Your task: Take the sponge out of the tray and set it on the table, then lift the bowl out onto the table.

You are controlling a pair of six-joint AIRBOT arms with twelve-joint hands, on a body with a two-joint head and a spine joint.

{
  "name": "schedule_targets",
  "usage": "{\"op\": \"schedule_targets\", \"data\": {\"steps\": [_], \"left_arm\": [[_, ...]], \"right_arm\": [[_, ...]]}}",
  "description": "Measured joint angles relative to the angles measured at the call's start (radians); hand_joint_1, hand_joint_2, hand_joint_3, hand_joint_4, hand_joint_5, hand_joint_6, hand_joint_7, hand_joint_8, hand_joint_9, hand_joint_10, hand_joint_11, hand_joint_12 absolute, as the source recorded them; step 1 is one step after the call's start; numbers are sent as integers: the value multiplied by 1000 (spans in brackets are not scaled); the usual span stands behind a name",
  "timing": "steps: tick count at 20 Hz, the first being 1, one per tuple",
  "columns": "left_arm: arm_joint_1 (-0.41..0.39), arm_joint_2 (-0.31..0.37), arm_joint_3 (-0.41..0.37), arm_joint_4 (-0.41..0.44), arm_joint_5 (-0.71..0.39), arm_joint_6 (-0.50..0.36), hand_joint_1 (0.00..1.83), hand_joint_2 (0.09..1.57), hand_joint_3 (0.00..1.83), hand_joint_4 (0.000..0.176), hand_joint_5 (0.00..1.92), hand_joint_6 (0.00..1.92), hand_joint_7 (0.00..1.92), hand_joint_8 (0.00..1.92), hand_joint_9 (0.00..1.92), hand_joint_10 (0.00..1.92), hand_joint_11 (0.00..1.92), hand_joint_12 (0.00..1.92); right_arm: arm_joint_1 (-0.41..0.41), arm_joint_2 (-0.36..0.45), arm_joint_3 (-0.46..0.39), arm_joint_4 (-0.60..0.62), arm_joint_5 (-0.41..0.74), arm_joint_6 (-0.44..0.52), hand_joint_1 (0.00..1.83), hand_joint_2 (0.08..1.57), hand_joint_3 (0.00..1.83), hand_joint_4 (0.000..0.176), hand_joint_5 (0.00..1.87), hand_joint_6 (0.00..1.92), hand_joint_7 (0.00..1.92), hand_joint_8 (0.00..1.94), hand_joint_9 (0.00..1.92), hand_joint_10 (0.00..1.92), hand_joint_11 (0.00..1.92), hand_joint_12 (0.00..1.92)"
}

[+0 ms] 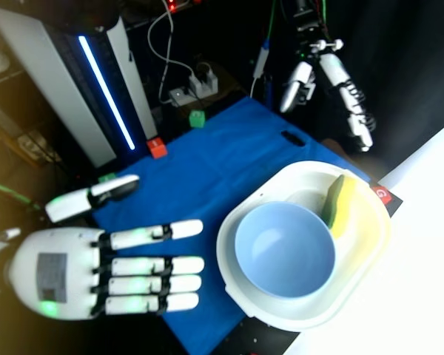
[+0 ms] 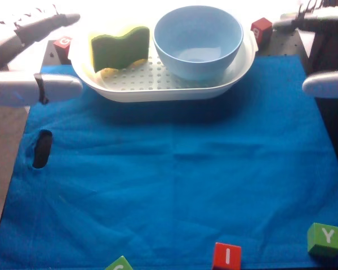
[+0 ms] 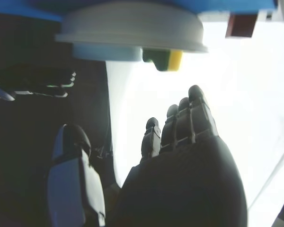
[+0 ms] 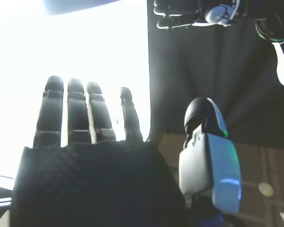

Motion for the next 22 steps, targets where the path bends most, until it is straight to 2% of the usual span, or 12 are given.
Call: {"op": "schedule_targets", "data": {"steps": [2, 3, 5, 6, 8, 12, 15, 16, 17, 19, 20, 22], "left_arm": [[0, -2, 0, 1, 7, 0, 758, 1029, 5, 157, 208, 7, 69, 2, 0, 0, 0, 0], [0, -2, 0, 0, 6, 0, 767, 1044, 11, 139, 198, 2, 67, 1, 0, 0, 0, 0], [-32, -2, 7, 7, 23, 14, 713, 1026, 1, 145, 201, 3, 71, 3, 0, 0, 0, 0], [-66, -3, 13, 7, 37, 44, 677, 1004, 0, 122, 221, 10, 105, 15, 11, 4, 0, 0], [-136, -12, 37, 6, 50, 79, 643, 994, 0, 118, 222, 6, 113, 12, 28, 9, 8, 4], [-325, -87, 138, 142, 207, 85, 680, 936, 4, 119, 256, 1, 225, 5, 114, 6, 38, 28], [-431, -145, 194, 242, 325, 85, 624, 926, 0, 139, 268, 5, 223, 2, 142, 12, 82, 54], [-449, -163, 214, 266, 360, 85, 607, 931, 1, 158, 266, 3, 225, 2, 145, 11, 85, 58], [-459, -187, 243, 288, 414, 85, 637, 935, 0, 147, 302, 1, 259, 0, 182, 4, 105, 95], [-468, -208, 270, 326, 486, 86, 753, 932, 2, 132, 348, 0, 336, 2, 276, 3, 15, 484], [-476, -217, 283, 352, 532, 86, 773, 930, 1, 133, 361, 2, 347, 2, 285, 2, 2, 553], [-485, -224, 301, 384, 586, 85, 862, 933, 2, 107, 418, 10, 392, 8, 320, 7, 0, 608]], "right_arm": [[0, -1, 0, -6, -6, 1, 856, 1117, 3, 74, 425, 6, 235, 2, 114, 4, 0, 191], [0, -1, 0, -3, -4, 1, 857, 1124, 6, 67, 423, 4, 234, 1, 118, 5, 0, 191], [0, -1, 0, -2, -5, 1, 858, 1125, 5, 62, 424, 4, 230, 0, 115, 3, 0, 191], [0, -1, 0, -3, -4, 1, 857, 1127, 6, 66, 423, 3, 231, 1, 115, 3, 0, 191], [0, -2, 0, -2, -4, 1, 854, 1131, 3, 84, 421, 0, 226, 0, 102, 1, 0, 136], [0, -5, 1, -3, -5, 1, 798, 1129, 2, 77, 422, 0, 238, 2, 127, 7, 47, 152], [0, -7, 2, -5, -3, 2, 791, 1129, 1, 99, 429, 3, 247, 4, 128, 5, 30, 146], [0, -8, 5, -8, -4, 1, 786, 1138, 4, 86, 426, 1, 245, 3, 130, 5, 26, 146], [0, -10, 10, -7, -5, 1, 788, 1142, 5, 75, 429, 2, 251, 5, 137, 7, 34, 151], [0, -11, 10, -7, -4, 1, 808, 1150, 6, 78, 428, 1, 250, 3, 131, 3, 21, 148], [0, -13, 10, -10, -4, 1, 798, 1151, 5, 76, 427, 1, 257, 5, 137, 5, 23, 152], [0, -13, 9, -13, -4, 1, 802, 1153, 4, 70, 428, 1, 269, 6, 149, 6, 40, 166]]}}
